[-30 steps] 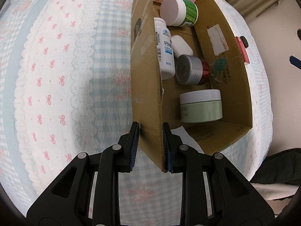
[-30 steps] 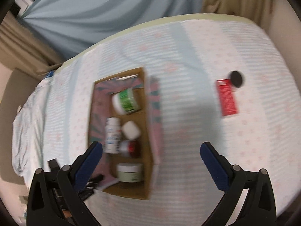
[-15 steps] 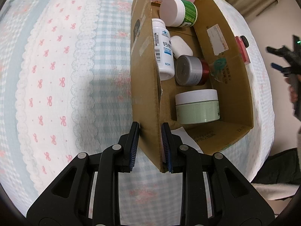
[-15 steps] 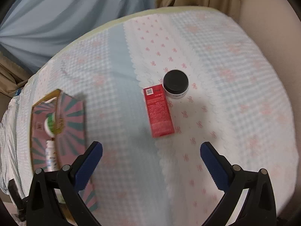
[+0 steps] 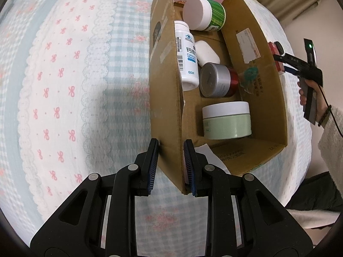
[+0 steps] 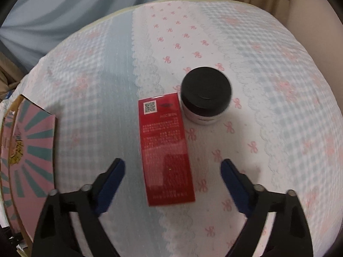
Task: Organize rigid objects
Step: 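Move the right tool to the red box, then grasp the red box with the right tool, then carry the red box into the box with the right tool and release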
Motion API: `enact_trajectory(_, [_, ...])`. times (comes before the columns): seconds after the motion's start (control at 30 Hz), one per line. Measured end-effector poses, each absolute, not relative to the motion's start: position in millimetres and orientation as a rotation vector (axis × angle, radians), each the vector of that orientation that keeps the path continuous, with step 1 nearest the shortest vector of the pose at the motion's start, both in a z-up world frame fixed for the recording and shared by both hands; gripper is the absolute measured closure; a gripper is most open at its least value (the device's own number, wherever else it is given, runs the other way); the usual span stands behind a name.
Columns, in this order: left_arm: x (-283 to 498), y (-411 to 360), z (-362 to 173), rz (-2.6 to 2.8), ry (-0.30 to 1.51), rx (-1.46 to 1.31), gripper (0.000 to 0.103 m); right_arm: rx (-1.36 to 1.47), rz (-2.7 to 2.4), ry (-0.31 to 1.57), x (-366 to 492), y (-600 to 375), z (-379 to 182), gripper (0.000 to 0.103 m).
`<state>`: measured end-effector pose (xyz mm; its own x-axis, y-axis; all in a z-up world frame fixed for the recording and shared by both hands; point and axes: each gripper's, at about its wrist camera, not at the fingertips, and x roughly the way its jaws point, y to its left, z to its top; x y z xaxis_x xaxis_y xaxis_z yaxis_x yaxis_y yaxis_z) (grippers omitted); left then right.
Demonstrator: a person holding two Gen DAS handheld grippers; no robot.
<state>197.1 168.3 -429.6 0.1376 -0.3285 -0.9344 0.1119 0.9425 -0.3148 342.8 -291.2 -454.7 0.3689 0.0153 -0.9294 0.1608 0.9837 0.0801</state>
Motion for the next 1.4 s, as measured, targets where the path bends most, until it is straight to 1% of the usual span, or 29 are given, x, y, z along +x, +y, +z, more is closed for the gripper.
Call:
enact_trajectory(0.13, [197.9, 167.0, -430.3, -0.323, 1.400, -0.180, 0.081, 0.165, -0.110, 1.203, 352.0, -290.0, -462.5, 0.035])
enact_trajectory(0.2, [198.3, 166.3, -431.1, -0.322, 1.402, -0.180, 0.081, 0.140, -0.119, 1.213, 355.0, -287.1, -465.5, 0.048])
enact_trajectory(0.23, [198.3, 165.9, -431.3, -0.321, 1.403, -0.179, 0.081, 0.123, -0.122, 1.222, 356.4, -285.2, -467.4, 0.051])
enact_trajectory(0.27, [198.4, 165.6, -431.4, -0.321, 1.403, -0.179, 0.081, 0.110, -0.120, 1.228, 357.3, -283.8, -468.8, 0.058])
enact_trajectory(0.3, [198.4, 165.4, -431.3, -0.321, 1.403, -0.179, 0.081, 0.094, -0.119, 1.235, 357.6, -282.0, -470.0, 0.063])
enact_trajectory(0.6, [199.0, 164.6, -432.5, -0.324, 1.405, -0.173, 0.081, 0.115, -0.119, 1.228, 354.7, -284.2, -465.3, 0.064])
enact_trajectory(0.8, [198.8, 164.1, -432.4, -0.321, 1.406, -0.170, 0.081, 0.196, -0.132, 1.225, 346.8, -293.1, -449.9, 0.065])
enact_trajectory(0.97, [199.0, 163.3, -432.4, -0.321, 1.407, -0.165, 0.081, 0.277, -0.135, 1.189, 327.5, -293.9, -411.0, 0.065])
enact_trajectory(1.17, [200.5, 163.8, -432.6, -0.317, 1.420, -0.173, 0.081, 0.350, -0.139, 1.120, 304.9, -284.1, -341.0, 0.065])
enact_trajectory(1.33, [202.1, 166.3, -434.6, -0.312, 1.430, -0.193, 0.081, 0.347, -0.096, 1.083, 296.4, -251.2, -289.4, 0.065])
enact_trajectory(1.4, [201.9, 166.9, -434.9, -0.313, 1.429, -0.191, 0.081, 0.339, -0.078, 1.079, 301.9, -233.3, -281.9, 0.065])
